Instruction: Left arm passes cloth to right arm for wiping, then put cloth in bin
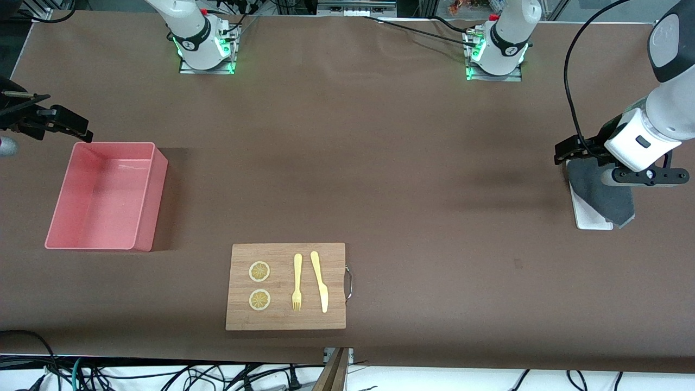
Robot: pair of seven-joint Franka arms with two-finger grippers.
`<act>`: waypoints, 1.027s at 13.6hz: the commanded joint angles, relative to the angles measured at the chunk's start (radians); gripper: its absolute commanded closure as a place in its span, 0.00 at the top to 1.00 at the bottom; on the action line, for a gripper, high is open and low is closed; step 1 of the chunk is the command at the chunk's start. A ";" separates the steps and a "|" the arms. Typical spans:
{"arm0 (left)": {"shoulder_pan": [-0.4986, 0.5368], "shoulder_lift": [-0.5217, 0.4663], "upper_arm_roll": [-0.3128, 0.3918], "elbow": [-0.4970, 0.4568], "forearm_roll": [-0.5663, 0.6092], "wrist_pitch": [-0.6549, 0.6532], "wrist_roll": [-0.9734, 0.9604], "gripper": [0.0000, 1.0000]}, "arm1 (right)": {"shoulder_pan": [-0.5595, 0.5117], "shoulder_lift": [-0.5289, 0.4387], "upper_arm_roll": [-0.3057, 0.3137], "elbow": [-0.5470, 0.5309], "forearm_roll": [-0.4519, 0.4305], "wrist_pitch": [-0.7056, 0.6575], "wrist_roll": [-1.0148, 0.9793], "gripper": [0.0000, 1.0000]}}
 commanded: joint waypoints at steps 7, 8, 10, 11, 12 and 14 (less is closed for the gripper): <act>0.003 0.014 0.000 0.020 0.026 -0.030 0.042 1.00 | -0.008 0.009 0.005 0.022 -0.006 -0.009 -0.013 1.00; 0.003 0.014 0.001 0.020 0.026 -0.030 0.050 1.00 | -0.008 0.010 0.005 0.022 -0.004 -0.008 -0.014 1.00; 0.003 0.014 0.001 0.021 0.026 -0.032 0.053 1.00 | -0.008 0.010 0.005 0.022 -0.006 -0.009 -0.014 1.00; 0.003 0.014 0.001 0.020 0.026 -0.032 0.053 1.00 | -0.008 0.010 0.005 0.022 -0.004 -0.009 -0.013 1.00; 0.003 0.014 0.001 0.020 0.026 -0.032 0.053 1.00 | -0.007 0.010 0.005 0.022 -0.004 -0.009 -0.013 1.00; 0.003 0.014 0.001 0.012 0.028 -0.073 0.050 1.00 | -0.008 0.010 0.005 0.022 -0.004 -0.009 -0.014 1.00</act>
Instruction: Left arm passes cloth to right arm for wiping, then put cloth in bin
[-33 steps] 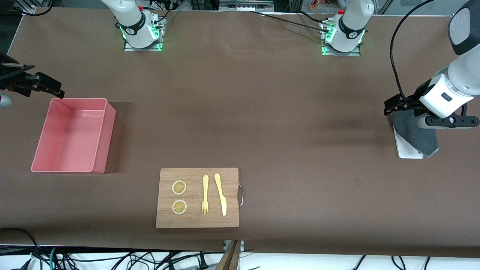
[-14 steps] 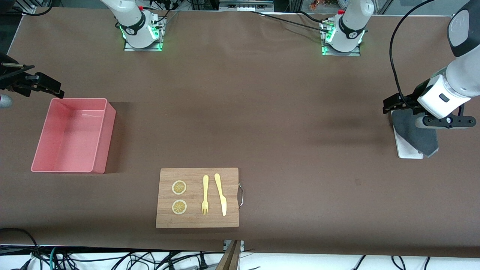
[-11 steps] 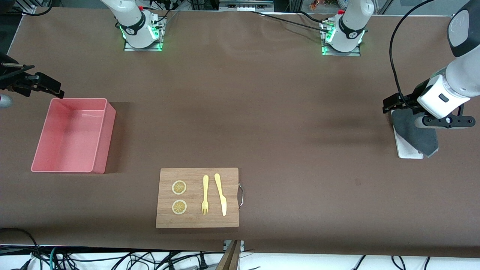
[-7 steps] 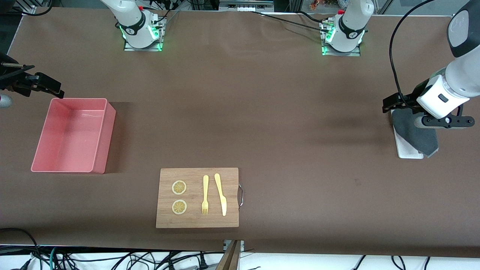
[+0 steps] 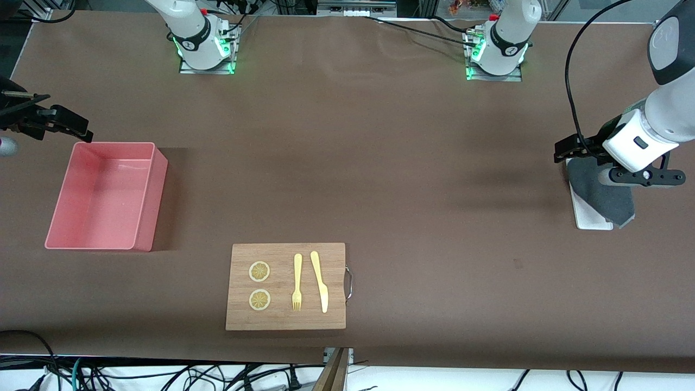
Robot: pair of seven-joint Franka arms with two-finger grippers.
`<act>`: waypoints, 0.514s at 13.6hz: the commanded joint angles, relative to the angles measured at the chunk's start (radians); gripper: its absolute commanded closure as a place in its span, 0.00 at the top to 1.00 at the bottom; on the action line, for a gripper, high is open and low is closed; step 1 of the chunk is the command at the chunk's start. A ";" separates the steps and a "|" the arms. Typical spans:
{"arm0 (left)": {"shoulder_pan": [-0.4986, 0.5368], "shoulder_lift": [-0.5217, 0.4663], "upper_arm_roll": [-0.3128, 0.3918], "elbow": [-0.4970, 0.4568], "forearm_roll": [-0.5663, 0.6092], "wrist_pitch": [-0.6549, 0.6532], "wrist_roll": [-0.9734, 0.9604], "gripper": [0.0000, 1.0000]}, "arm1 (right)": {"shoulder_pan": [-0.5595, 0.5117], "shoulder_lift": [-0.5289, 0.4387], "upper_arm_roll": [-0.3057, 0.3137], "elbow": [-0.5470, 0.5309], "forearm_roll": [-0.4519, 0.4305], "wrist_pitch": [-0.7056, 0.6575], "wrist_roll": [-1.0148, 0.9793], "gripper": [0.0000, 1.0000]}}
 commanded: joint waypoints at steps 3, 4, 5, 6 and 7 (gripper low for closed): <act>-0.001 0.036 -0.003 0.023 0.141 -0.071 0.085 1.00 | -0.007 0.010 0.005 0.022 -0.004 -0.009 -0.013 1.00; 0.001 0.059 -0.002 0.035 0.172 -0.066 0.143 1.00 | -0.007 0.010 0.005 0.022 -0.004 -0.008 -0.013 1.00; 0.010 0.081 0.000 0.054 0.183 -0.065 0.183 1.00 | -0.008 0.010 0.005 0.022 -0.006 -0.008 -0.014 1.00; 0.051 0.108 -0.002 0.075 0.191 -0.063 0.244 1.00 | -0.011 0.010 0.004 0.022 -0.004 -0.008 -0.014 1.00; 0.091 0.146 -0.002 0.095 0.186 -0.062 0.322 1.00 | -0.011 0.010 0.004 0.022 -0.006 -0.008 -0.014 1.00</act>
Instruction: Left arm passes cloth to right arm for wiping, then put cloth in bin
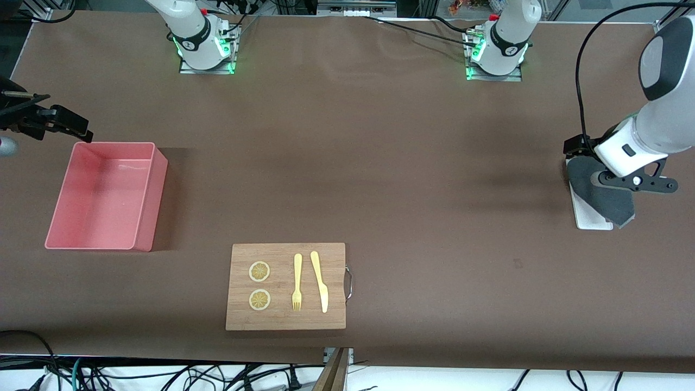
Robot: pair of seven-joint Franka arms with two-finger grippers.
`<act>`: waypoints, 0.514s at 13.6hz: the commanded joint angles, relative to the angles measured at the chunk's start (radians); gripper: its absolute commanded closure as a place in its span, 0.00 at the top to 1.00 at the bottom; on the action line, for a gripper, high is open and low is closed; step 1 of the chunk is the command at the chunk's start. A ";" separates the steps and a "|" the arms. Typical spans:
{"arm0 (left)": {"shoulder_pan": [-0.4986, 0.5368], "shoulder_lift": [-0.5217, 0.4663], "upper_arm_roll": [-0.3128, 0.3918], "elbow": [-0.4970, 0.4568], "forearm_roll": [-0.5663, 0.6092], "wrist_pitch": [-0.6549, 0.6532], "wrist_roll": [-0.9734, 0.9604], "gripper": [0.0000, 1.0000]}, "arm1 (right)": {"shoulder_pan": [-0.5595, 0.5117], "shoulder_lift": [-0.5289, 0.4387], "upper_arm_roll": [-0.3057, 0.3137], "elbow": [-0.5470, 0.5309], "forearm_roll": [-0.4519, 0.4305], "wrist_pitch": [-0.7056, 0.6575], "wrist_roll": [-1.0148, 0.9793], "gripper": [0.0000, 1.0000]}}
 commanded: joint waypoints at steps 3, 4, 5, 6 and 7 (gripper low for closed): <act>0.119 0.170 -0.001 0.124 0.034 0.061 0.336 1.00 | -0.011 0.009 0.004 0.022 -0.006 -0.009 -0.014 1.00; 0.147 0.191 -0.002 0.124 0.042 0.101 0.388 1.00 | -0.009 0.009 0.004 0.022 -0.006 -0.008 -0.013 1.00; 0.173 0.213 -0.002 0.124 0.042 0.153 0.437 1.00 | -0.011 0.009 0.004 0.022 -0.006 -0.008 -0.013 1.00; 0.200 0.239 -0.002 0.124 0.042 0.204 0.492 1.00 | -0.009 0.009 0.004 0.022 -0.006 -0.008 -0.013 1.00; 0.222 0.268 -0.002 0.124 0.042 0.248 0.564 1.00 | -0.011 0.009 0.004 0.022 -0.006 -0.008 -0.013 1.00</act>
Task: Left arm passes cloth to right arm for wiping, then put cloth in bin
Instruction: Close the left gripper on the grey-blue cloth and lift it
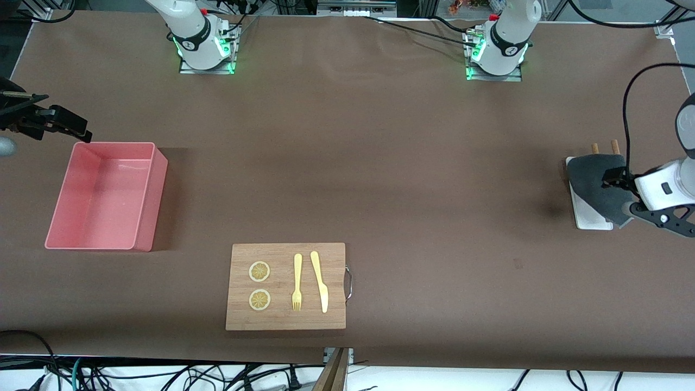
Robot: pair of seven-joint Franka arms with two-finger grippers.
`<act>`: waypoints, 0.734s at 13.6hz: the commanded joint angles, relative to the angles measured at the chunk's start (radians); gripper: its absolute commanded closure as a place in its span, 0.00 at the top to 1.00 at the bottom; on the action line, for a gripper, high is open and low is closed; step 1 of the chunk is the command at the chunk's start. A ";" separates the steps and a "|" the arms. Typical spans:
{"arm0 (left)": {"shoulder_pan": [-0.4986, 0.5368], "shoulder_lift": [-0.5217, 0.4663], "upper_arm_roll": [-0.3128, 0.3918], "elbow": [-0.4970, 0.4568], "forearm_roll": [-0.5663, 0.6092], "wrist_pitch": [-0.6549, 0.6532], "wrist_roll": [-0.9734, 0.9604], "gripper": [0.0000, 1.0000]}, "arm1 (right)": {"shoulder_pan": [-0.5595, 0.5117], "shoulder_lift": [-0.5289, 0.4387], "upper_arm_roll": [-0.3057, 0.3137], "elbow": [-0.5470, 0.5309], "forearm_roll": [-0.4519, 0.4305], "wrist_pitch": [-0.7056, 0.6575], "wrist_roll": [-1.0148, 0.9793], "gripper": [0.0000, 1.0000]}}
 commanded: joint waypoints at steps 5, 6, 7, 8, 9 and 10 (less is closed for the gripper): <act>0.117 0.175 -0.008 0.044 0.021 0.231 0.408 1.00 | -0.010 0.009 0.005 0.022 -0.007 -0.008 -0.013 1.00; 0.128 0.192 -0.008 0.044 0.012 0.240 0.425 1.00 | -0.010 0.009 0.005 0.022 -0.006 -0.008 -0.013 1.00; 0.134 0.203 -0.010 0.044 0.009 0.247 0.439 1.00 | -0.010 0.009 0.005 0.022 -0.007 -0.008 -0.014 1.00; 0.134 0.212 -0.010 0.044 0.009 0.253 0.446 1.00 | -0.010 0.009 0.005 0.022 -0.007 -0.008 -0.014 1.00; 0.136 0.224 -0.012 0.043 0.007 0.253 0.450 1.00 | -0.010 0.009 0.005 0.022 -0.007 -0.008 -0.013 1.00; 0.136 0.230 -0.012 0.041 0.003 0.253 0.450 1.00 | -0.010 0.009 0.005 0.022 -0.007 -0.008 -0.013 1.00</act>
